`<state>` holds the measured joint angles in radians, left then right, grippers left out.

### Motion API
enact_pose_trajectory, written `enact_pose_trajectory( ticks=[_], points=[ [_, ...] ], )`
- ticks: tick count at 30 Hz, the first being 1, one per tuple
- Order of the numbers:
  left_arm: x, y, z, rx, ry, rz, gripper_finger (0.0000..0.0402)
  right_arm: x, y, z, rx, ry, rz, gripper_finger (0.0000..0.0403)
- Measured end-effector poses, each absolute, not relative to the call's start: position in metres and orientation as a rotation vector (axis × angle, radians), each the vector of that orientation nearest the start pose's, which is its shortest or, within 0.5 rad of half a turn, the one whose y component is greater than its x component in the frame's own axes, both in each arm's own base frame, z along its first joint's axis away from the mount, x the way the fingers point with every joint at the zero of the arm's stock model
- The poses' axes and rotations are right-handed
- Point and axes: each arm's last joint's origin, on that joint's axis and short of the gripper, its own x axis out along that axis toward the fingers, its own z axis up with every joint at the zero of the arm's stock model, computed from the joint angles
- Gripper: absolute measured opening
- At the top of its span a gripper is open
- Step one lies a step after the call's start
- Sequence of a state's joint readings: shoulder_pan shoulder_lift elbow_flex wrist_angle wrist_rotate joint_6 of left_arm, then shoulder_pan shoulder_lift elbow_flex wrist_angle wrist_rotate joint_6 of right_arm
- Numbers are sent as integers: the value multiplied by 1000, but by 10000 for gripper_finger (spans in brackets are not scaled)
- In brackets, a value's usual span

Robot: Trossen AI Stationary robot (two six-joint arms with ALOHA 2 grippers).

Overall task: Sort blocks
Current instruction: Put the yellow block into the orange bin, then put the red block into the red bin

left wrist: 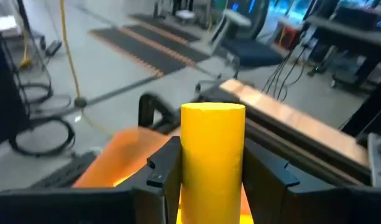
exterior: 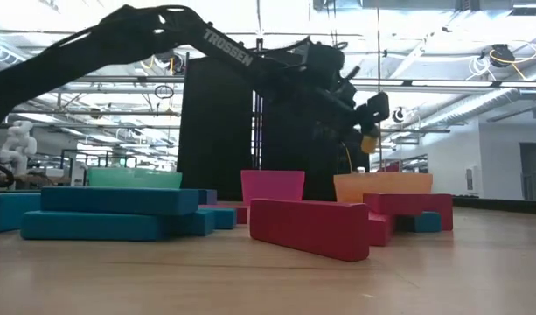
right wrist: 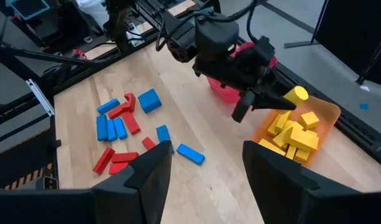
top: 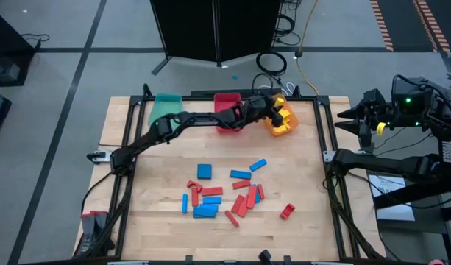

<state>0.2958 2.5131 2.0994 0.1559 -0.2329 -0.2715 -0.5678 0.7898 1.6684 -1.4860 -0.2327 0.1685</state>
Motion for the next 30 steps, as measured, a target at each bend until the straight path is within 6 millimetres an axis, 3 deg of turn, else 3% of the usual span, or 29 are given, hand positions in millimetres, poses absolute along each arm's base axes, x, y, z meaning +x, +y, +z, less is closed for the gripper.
enact_pose_trajectory(
  ticks=[5, 19, 25, 30],
  points=[
    [548, 177, 178, -308, 243, 574, 132, 23, -7, 463, 403, 534, -373, 196],
    [545, 187, 180, -317, 249, 572, 136, 24, -7, 465, 397, 516, -368, 196],
    [544, 188, 180, -311, 243, 605, 264, 24, -7, 465, 397, 516, -368, 196],
    [544, 189, 180, -322, 240, 610, 296, 24, -7, 465, 397, 516, -367, 196]
  ],
)
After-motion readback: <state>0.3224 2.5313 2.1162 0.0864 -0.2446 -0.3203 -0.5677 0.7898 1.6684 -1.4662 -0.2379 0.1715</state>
